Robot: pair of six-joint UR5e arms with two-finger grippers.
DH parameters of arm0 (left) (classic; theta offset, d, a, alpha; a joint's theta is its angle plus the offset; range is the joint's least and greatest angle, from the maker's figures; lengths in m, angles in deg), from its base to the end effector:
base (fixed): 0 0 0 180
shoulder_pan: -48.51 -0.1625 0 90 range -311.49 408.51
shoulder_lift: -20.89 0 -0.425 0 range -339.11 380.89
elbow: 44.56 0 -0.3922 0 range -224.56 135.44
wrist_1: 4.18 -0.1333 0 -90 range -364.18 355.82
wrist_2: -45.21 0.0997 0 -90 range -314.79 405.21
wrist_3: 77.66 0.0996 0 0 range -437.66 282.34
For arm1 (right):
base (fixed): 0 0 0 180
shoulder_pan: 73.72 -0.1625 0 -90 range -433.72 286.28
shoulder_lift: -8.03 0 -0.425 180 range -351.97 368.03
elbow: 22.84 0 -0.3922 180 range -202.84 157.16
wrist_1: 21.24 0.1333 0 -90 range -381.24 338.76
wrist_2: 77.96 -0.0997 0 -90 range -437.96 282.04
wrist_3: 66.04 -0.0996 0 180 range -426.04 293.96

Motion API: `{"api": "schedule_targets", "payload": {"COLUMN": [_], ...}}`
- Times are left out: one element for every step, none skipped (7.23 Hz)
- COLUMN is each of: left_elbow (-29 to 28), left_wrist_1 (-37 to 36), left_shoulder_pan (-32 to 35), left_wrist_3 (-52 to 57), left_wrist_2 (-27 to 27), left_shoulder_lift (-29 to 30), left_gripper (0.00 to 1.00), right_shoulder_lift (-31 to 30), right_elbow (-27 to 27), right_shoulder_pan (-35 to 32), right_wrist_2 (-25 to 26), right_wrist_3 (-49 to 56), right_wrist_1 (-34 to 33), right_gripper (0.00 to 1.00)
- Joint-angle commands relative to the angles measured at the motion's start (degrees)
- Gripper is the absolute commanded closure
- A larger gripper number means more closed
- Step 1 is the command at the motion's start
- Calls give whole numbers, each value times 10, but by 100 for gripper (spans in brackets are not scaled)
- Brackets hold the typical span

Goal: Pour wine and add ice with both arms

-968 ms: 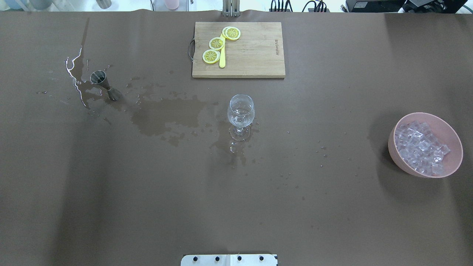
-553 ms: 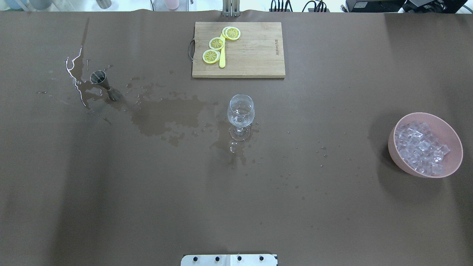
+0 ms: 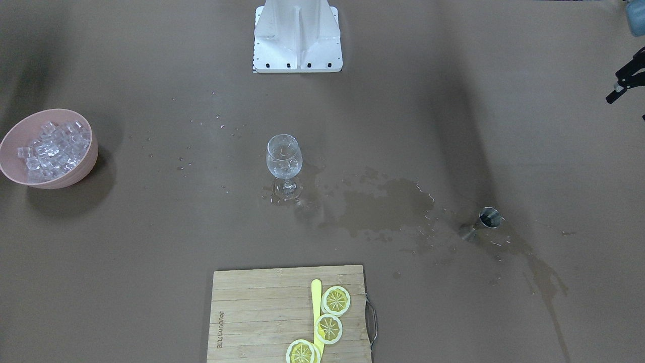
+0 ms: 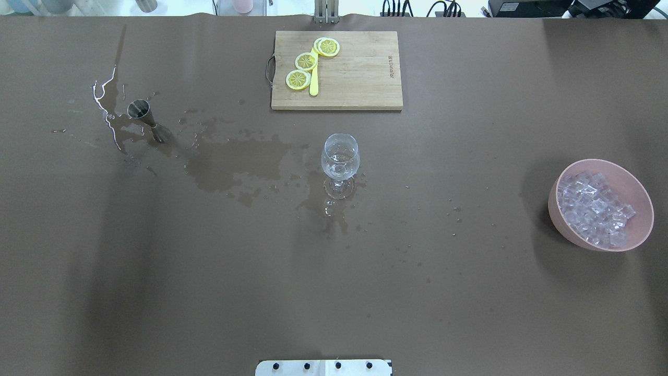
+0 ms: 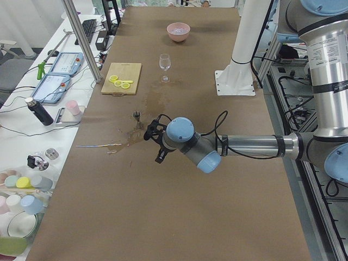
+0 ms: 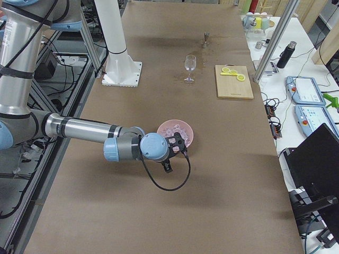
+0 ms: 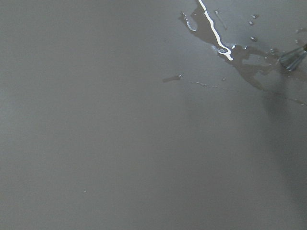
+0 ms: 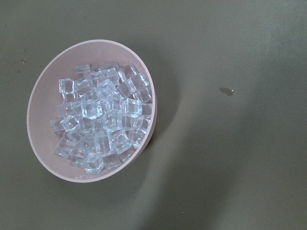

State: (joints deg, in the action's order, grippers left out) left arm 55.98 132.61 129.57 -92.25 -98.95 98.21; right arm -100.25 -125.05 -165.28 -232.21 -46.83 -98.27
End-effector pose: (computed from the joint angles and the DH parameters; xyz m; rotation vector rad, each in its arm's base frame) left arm 0.0119 -0.4137 0.5632 0.5201 1.0206 0.2802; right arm 0.0534 -0.3596 0.6385 0.3093 -1.0881 -0.3422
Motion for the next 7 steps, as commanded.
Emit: {"api": "schedule_targets", "payload": {"left_elbow": [-14, -19, -30, -50, -59, -65, -89], "left_wrist_1": [153, 200, 236, 266, 293, 296, 321], "left_shoulder_pan": [-53, -109, -152, -178, -185, -189, -211], "left_wrist_3": [-118, -191, -239, -255, -256, -257, -256], "left_wrist_2": [125, 189, 254, 319, 349, 358, 386], "left_shoulder_lift": [25, 29, 43, 45, 46, 53, 63], "left_gripper": [2, 2, 2, 2, 2, 2, 2], "right_shoulder_lift": [25, 26, 28, 32, 33, 37, 37], "right_elbow": [-4, -10, -18, -29, -35, -35, -36], "right_shoulder_pan": [1, 1, 1, 16, 39, 52, 54], "right_wrist_2": [-4, 10, 48, 101, 145, 148, 148], "right_wrist_3": [-122, -131, -137, -140, -139, -140, -140], "right_wrist_1": [5, 32, 49, 51, 52, 52, 52], "right_gripper": [0, 0, 0, 0, 0, 0, 0]}}
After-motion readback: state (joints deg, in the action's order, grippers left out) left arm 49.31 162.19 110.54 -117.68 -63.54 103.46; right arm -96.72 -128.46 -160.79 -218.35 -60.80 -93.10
